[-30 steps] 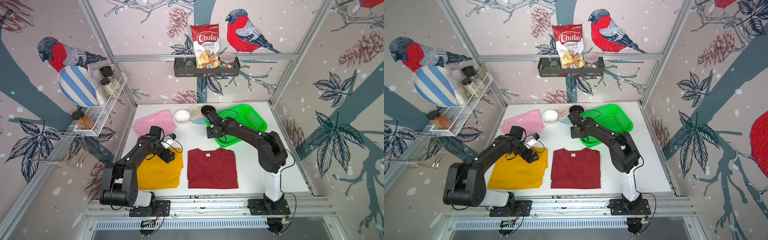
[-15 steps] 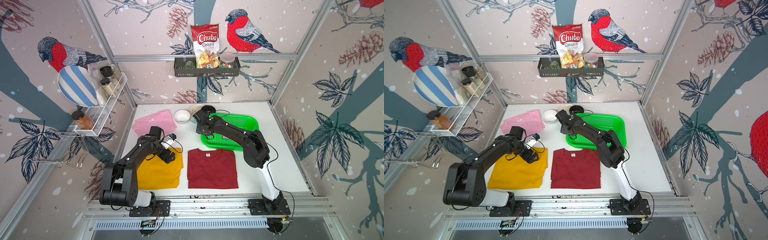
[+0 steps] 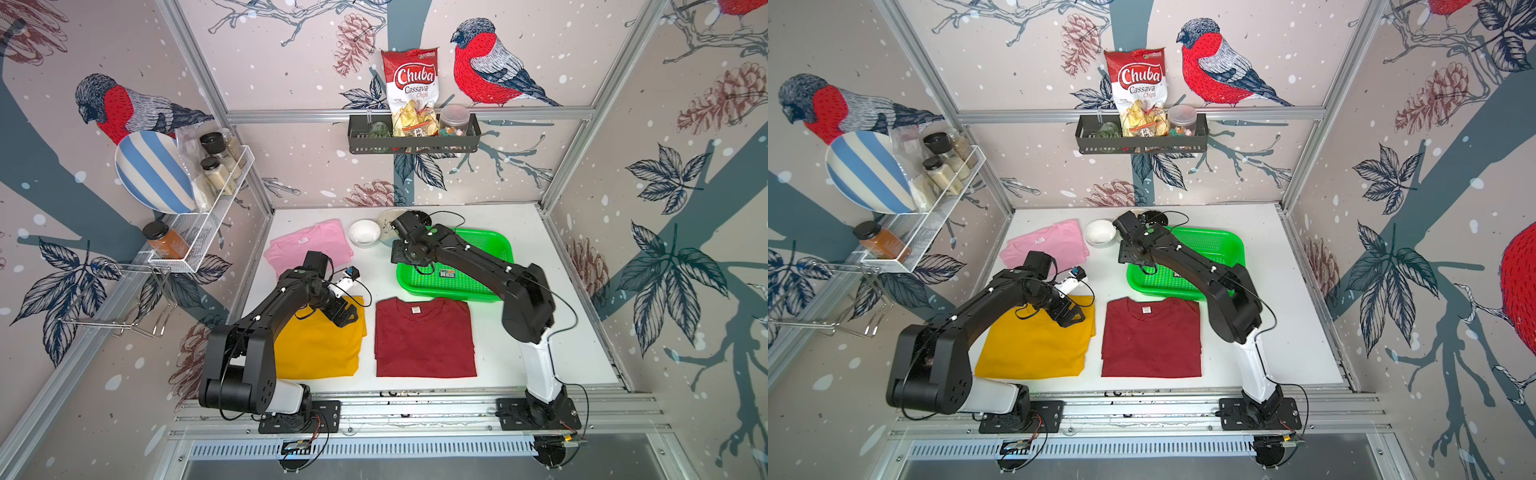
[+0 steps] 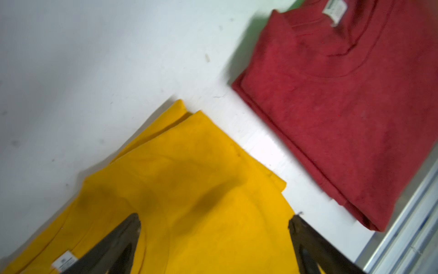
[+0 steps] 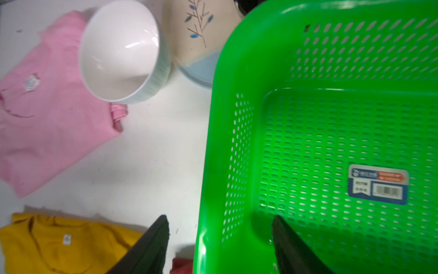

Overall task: Put the folded t-shirts into the basket
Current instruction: Move the bin to the center of the board, then move the T-shirt to the center of the board.

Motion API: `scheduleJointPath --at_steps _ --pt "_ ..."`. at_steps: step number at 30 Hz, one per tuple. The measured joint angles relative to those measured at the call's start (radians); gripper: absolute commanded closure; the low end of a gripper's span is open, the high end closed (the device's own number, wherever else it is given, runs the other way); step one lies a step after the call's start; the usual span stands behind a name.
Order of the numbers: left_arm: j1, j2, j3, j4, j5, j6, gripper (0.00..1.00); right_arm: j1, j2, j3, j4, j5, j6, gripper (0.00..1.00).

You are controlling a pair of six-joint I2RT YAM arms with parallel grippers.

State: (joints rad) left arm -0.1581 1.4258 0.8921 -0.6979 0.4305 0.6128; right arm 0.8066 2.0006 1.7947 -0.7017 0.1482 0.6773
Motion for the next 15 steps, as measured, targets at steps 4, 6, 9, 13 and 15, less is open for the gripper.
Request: scheduleJointPath --at_steps 4,6,9,13,15 --pt "-0.064 0.008 0.049 -0.005 0.039 0.02 0.04 0.005 -0.283 -0.266 0.084 -0.022 -0.058 0.0" --pt "-0.098 0.027 0.071 0.001 0.048 0.023 0.04 0.013 -0.438 -0.419 0.117 -0.013 -0.102 0.0" --pt "-0.137 0.065 0.078 0.028 0.061 0.031 0.04 0.041 -0.629 -0.635 0.152 0.004 -0.128 0.02" --pt "-0.187 0.116 0.092 0.089 0.053 0.02 0.05 0.056 -0.79 -0.887 0.151 0.007 -0.084 0.07" --pt "-0.211 0.154 0.122 0.112 0.036 0.01 0.07 0.066 -0.855 -0.996 0.156 0.019 -0.016 0.09"
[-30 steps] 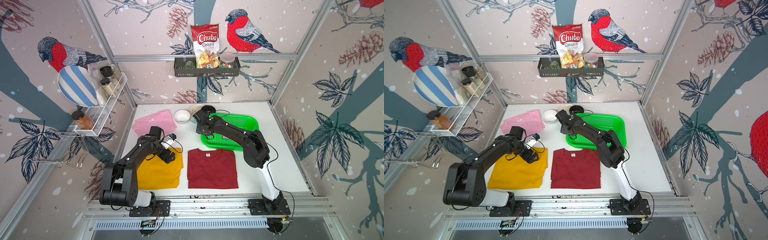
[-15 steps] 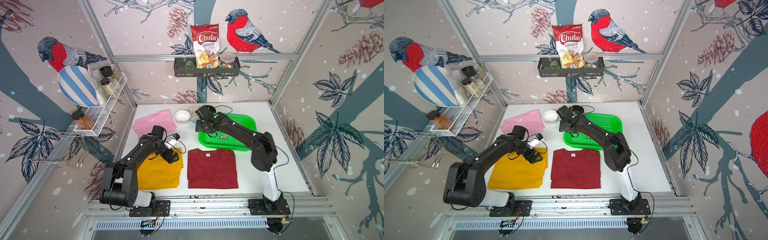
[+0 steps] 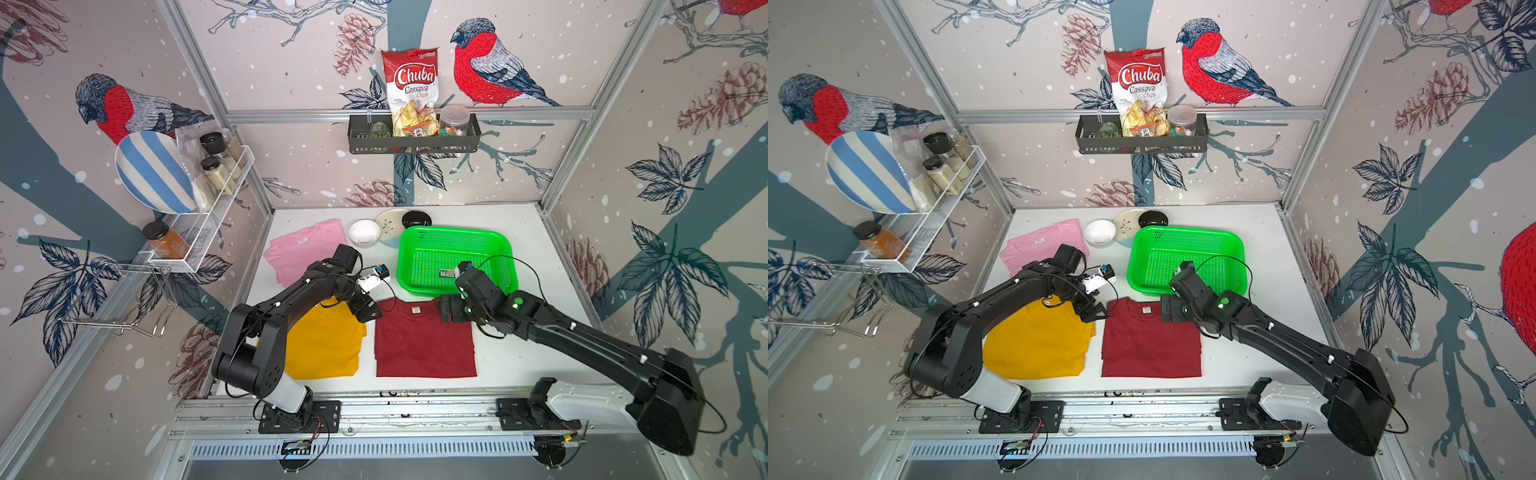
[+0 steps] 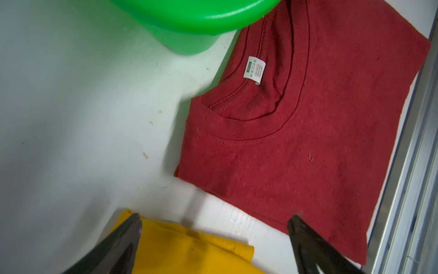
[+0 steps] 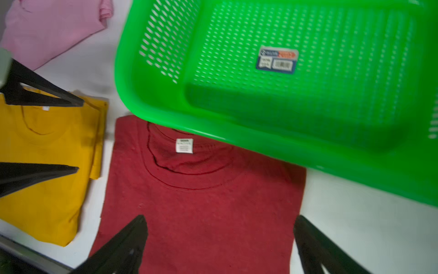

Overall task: Put the folded t-shirts into the basket
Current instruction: Move the T-shirt to the center of the board.

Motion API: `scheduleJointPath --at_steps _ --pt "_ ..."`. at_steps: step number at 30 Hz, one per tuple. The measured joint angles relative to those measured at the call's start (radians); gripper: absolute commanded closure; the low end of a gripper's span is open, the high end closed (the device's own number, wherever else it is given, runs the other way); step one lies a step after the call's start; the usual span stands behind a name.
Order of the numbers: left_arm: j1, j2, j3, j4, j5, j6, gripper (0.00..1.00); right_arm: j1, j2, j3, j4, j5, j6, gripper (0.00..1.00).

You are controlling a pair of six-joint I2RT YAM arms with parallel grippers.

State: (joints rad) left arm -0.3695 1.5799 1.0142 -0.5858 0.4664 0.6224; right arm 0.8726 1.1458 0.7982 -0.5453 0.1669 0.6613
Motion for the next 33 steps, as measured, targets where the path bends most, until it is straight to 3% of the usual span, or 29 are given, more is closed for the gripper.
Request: scheduleJointPath --at_steps 6,8,12,15,20,26,30,33 --pt "-0.03 0.074 0.022 0.044 -0.021 -0.049 0.07 0.096 -0.042 -0.243 0.064 -0.008 0.207 0.15" --pt "-0.036 0.074 0.018 0.052 -0.021 -0.053 0.06 0.132 0.004 -0.261 0.08 -0.007 0.261 0.2" --pt "-0.037 0.073 0.01 0.057 -0.031 -0.044 0.06 0.185 0.133 -0.247 0.087 0.031 0.357 0.39" --pt "-0.038 0.073 0.01 0.058 -0.056 -0.023 0.06 0.23 0.196 -0.225 0.052 0.103 0.426 0.44" --pt "-0.039 0.074 0.013 0.058 -0.086 0.021 0.06 0.307 0.203 -0.229 0.045 0.173 0.54 0.45" --pt "-0.07 0.096 0.013 0.058 -0.093 0.046 0.06 0.391 0.089 -0.274 -0.002 0.121 0.669 0.42" --pt "-0.094 0.134 0.039 0.053 -0.105 0.051 0.07 0.373 -0.06 -0.296 -0.134 -0.004 0.743 0.38" --pt "-0.1 0.163 0.077 0.049 -0.103 0.049 0.09 0.303 -0.183 -0.281 -0.222 -0.021 0.755 0.32"
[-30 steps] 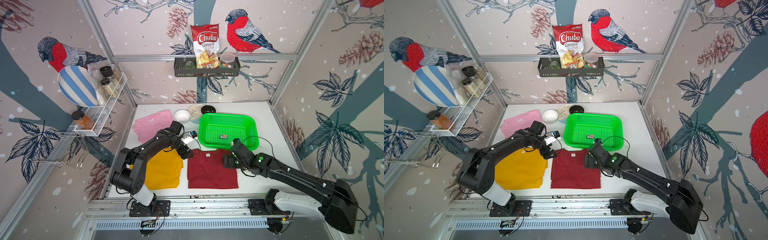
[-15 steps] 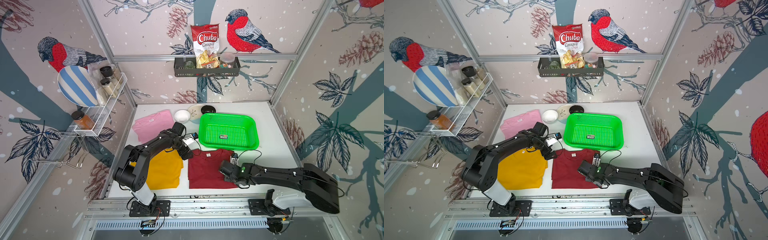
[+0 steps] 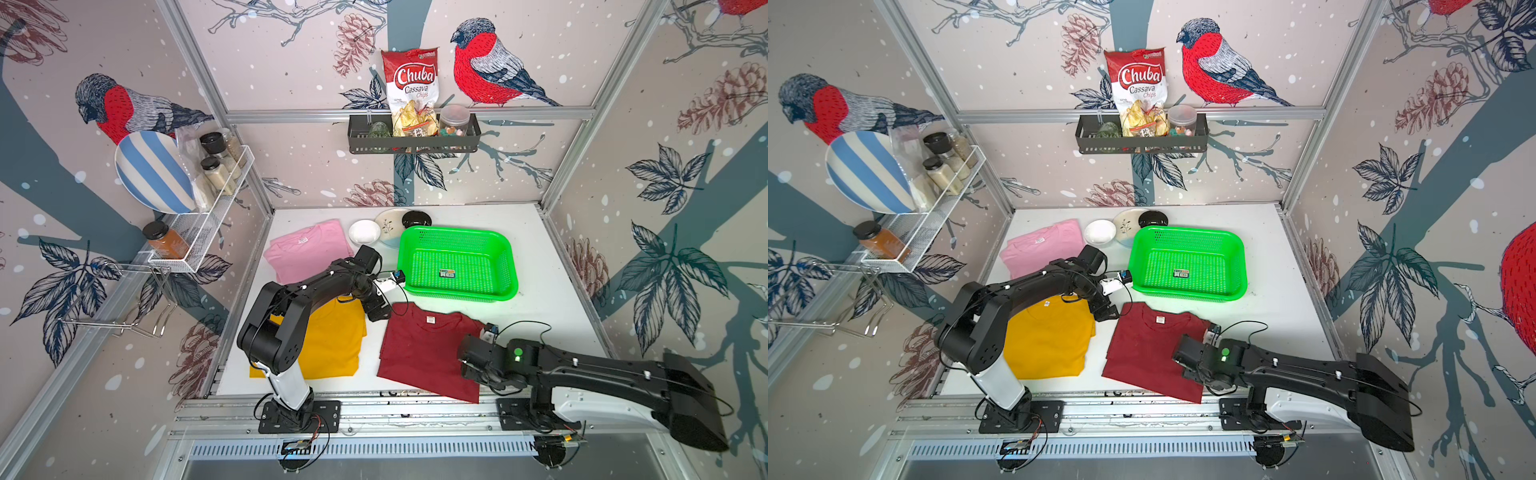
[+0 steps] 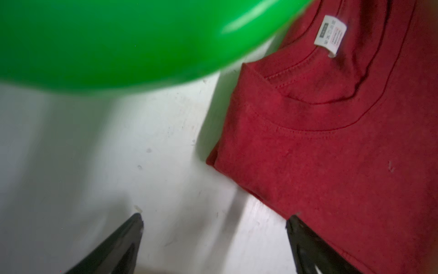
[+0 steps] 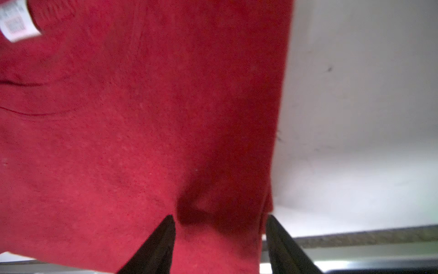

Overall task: Put the folded t-shirts into the basket
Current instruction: Move the T-shirt to the center of the board, then pick up the T-shirt from the center of the board.

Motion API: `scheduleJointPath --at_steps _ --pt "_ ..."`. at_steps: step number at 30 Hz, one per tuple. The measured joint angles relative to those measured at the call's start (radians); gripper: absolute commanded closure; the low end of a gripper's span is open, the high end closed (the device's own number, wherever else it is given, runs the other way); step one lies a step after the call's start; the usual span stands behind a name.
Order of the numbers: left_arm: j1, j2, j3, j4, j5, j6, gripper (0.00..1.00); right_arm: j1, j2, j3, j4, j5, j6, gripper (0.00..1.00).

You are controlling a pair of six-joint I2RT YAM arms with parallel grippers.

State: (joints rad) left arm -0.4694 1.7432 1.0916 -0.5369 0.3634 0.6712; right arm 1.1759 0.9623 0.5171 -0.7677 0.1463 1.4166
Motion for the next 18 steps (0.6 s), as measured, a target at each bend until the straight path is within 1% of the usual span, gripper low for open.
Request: scheduleJointPath --at_steps 3,7,9,11,14,16,18 --pt "-0.005 0.018 0.029 -0.014 0.0 -0.015 0.1 -0.109 -0.12 0.032 -0.06 0.008 -0.019 0.3" --pt "-0.015 0.014 0.048 -0.055 0.011 -0.045 0.1 -0.33 -0.237 0.04 -0.079 -0.005 -0.132 0.26" --pt "-0.016 -0.006 0.04 -0.067 0.026 -0.062 0.1 -0.444 -0.256 0.033 -0.068 -0.049 -0.206 0.24" --pt "-0.016 -0.027 0.03 -0.075 0.032 -0.067 0.1 -0.557 -0.248 0.016 -0.042 -0.105 -0.29 0.23" --pt "-0.016 -0.035 0.025 -0.075 0.036 -0.07 0.1 -0.713 -0.196 -0.018 0.019 -0.211 -0.415 0.24" --pt "-0.016 -0.035 0.025 -0.074 0.035 -0.073 0.1 -0.793 -0.149 -0.044 0.067 -0.274 -0.487 0.24" --pt "-0.016 -0.035 0.025 -0.073 0.035 -0.086 0.1 -0.851 -0.08 -0.068 0.124 -0.348 -0.562 0.24"
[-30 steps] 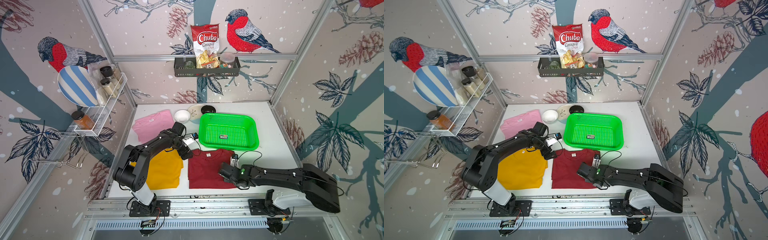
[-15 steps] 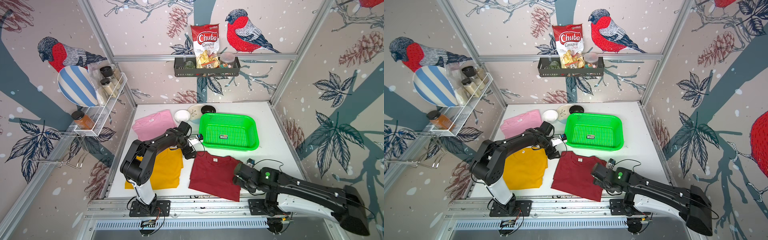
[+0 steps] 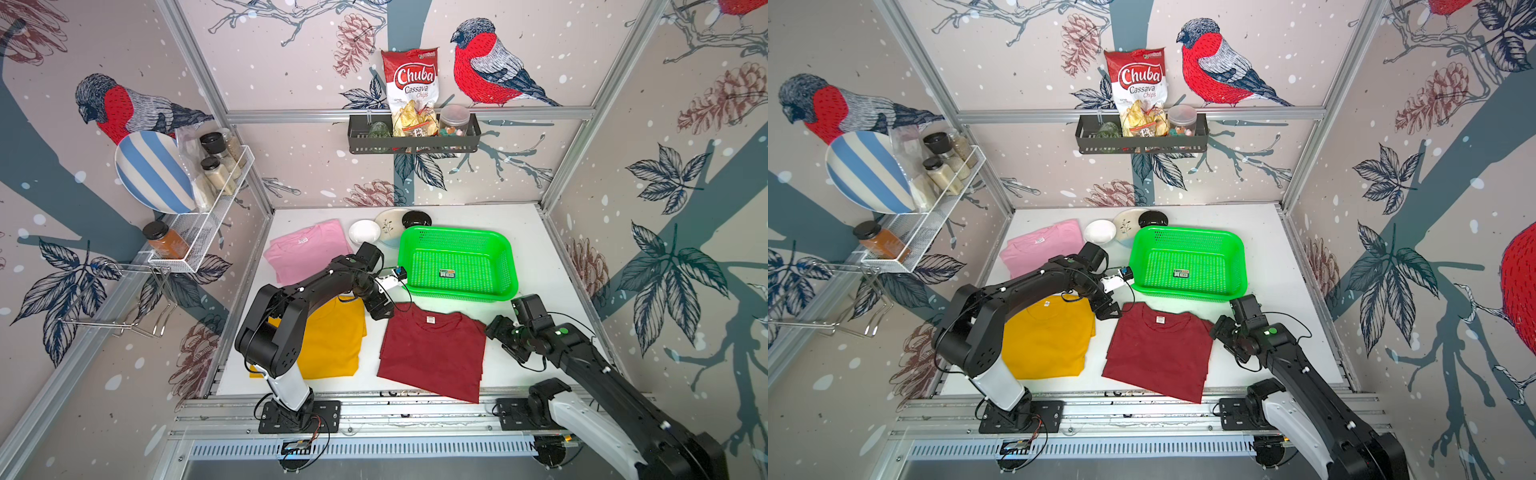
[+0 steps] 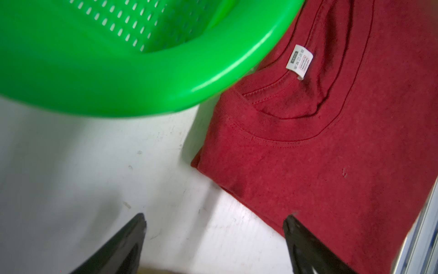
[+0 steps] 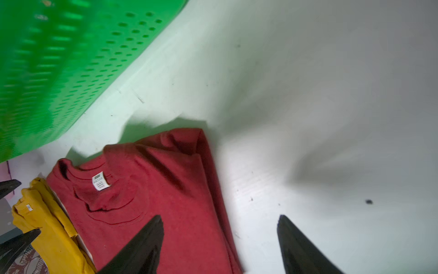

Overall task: Put the folded t-shirts into the basket
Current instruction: Pick up the T-shirt from the center of the board.

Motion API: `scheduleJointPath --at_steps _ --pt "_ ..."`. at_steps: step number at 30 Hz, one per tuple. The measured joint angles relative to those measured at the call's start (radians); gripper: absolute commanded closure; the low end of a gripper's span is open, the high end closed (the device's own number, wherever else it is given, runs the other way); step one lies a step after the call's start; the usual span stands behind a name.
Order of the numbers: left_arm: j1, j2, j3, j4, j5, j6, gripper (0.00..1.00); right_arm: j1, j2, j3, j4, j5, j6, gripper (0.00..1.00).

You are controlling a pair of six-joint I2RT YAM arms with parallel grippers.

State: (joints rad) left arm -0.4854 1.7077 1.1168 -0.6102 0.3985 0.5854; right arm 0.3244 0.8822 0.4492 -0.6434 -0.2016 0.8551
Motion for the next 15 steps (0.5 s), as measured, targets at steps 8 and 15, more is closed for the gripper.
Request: scheduleJointPath --at_steps 8,15 --pt "0.0 -0.006 -0.003 0.03 0.003 -0.067 0.1 -0.031 0.24 -0.001 0.202 -0.135 -0.143 0.33" --pt "0.0 -0.025 -0.071 0.138 0.064 -0.274 0.13 -0.011 0.343 0.008 0.363 -0.144 -0.175 0.56"
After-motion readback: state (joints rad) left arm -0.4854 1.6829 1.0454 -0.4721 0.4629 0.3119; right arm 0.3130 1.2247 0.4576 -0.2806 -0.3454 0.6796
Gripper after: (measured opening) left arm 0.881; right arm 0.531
